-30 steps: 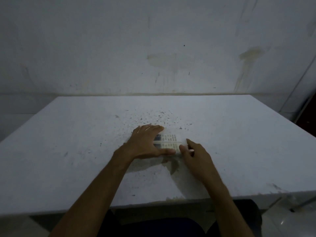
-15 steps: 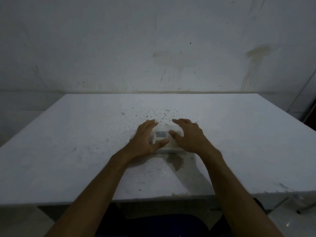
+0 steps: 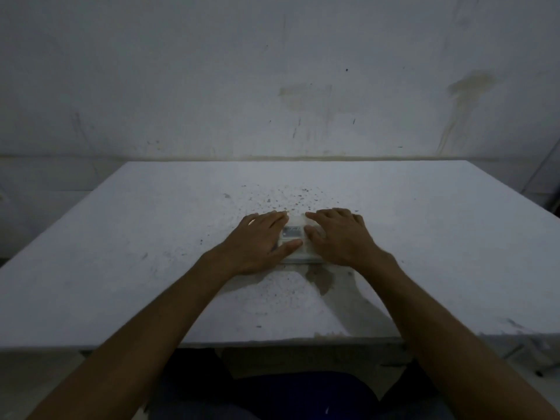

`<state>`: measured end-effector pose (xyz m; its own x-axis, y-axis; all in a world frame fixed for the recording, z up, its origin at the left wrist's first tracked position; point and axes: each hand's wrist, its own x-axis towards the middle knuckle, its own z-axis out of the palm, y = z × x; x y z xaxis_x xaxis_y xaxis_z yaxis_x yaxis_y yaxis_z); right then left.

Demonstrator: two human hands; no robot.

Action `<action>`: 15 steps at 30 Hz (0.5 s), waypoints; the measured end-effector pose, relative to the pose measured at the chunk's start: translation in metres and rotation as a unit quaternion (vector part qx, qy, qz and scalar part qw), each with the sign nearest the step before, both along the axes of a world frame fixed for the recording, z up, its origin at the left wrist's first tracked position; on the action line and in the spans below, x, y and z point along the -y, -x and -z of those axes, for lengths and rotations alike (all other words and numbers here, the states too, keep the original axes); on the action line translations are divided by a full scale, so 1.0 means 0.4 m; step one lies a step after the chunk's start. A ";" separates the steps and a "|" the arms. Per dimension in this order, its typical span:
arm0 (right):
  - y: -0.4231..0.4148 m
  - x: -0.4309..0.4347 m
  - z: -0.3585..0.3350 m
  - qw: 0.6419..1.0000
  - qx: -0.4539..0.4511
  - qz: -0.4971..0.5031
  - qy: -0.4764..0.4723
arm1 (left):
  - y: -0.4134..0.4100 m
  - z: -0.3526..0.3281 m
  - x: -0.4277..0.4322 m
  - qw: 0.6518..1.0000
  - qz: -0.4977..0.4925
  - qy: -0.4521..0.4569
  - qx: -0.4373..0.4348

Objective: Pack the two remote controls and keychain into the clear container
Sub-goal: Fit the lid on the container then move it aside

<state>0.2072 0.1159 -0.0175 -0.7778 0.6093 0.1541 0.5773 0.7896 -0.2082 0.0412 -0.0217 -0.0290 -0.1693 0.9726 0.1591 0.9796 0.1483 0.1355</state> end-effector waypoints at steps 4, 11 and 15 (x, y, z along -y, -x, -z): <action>-0.010 0.006 0.006 0.999 -0.012 -0.017 0.047 | -0.001 0.019 0.003 0.999 -0.003 -0.012 0.045; -0.020 0.043 0.040 0.972 -0.161 0.088 0.147 | -0.046 0.047 0.026 0.976 -0.092 -0.089 0.174; -0.038 0.045 0.056 0.948 -0.227 0.114 0.191 | -0.053 0.045 0.063 0.905 -0.112 -0.097 0.399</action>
